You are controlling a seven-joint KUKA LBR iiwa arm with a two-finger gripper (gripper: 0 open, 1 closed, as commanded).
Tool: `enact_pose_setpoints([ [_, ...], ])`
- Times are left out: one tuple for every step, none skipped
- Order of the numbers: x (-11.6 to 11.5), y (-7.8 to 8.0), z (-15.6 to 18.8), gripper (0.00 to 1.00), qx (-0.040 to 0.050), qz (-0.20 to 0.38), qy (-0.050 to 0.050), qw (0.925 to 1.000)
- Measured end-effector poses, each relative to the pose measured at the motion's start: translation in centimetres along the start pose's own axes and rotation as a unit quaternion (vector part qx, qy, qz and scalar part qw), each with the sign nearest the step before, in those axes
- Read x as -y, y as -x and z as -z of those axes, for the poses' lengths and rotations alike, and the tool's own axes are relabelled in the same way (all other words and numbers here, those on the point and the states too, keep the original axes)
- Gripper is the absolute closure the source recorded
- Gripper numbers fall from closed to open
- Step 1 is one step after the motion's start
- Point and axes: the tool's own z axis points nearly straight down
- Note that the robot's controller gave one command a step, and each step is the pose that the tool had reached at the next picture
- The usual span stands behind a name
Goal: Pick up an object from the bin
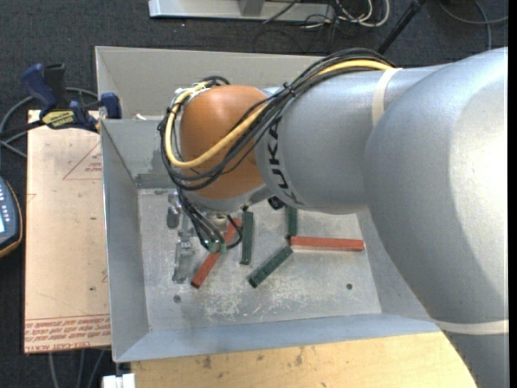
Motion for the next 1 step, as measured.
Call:
enact_pose_setpoints([
  [3.45, -2.14, -7.67, 0.0, 0.0008, 0.135, -0.001, 0.9908],
])
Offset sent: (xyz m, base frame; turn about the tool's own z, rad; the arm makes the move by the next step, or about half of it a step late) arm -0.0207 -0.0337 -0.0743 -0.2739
